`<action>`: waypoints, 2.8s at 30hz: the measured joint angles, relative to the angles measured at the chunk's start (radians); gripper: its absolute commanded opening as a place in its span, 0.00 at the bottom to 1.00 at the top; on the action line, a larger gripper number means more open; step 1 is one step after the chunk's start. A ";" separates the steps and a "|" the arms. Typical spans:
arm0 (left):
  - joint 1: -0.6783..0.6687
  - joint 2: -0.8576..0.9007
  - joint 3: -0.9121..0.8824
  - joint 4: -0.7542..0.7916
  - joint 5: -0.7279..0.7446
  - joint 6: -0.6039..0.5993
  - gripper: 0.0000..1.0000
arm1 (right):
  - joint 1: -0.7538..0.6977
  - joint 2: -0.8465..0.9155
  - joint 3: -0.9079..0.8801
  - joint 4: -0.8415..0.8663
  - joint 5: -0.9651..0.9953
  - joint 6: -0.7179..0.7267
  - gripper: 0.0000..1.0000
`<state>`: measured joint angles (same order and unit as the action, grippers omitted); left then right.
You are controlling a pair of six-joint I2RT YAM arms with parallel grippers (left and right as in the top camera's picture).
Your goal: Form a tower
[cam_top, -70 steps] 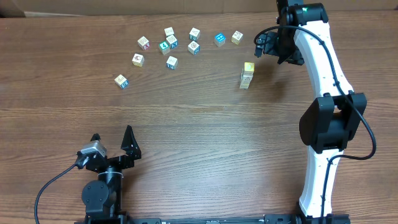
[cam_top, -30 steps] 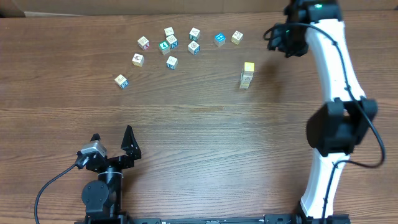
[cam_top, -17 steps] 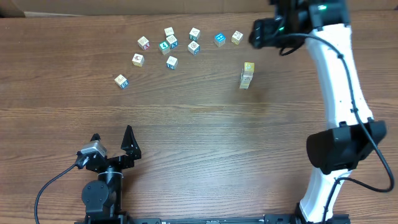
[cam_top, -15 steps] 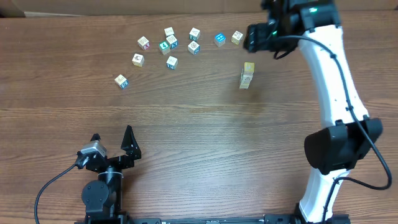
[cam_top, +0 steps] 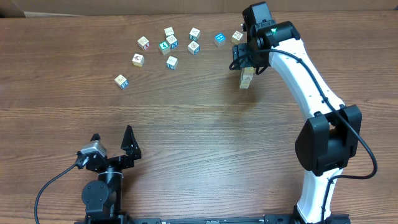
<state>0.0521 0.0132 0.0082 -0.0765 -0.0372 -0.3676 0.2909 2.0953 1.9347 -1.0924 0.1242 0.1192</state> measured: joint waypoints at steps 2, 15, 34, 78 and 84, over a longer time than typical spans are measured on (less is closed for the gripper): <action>0.000 0.000 0.000 0.000 0.000 0.000 1.00 | -0.003 0.003 -0.007 0.000 0.013 0.008 0.78; 0.000 0.000 0.000 0.000 0.000 0.000 1.00 | -0.003 0.058 -0.012 0.002 0.023 0.038 0.74; 0.000 0.000 0.000 0.000 0.000 0.000 1.00 | -0.003 0.132 -0.013 0.004 -0.016 0.046 0.62; 0.000 0.000 0.000 0.000 0.000 0.000 1.00 | -0.003 0.132 -0.013 0.006 -0.020 0.052 0.28; 0.000 0.000 0.000 0.000 0.000 0.000 0.99 | -0.003 0.132 -0.013 0.007 -0.021 0.057 0.38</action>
<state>0.0521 0.0132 0.0082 -0.0765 -0.0372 -0.3676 0.2882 2.2276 1.9213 -1.0851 0.1036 0.1761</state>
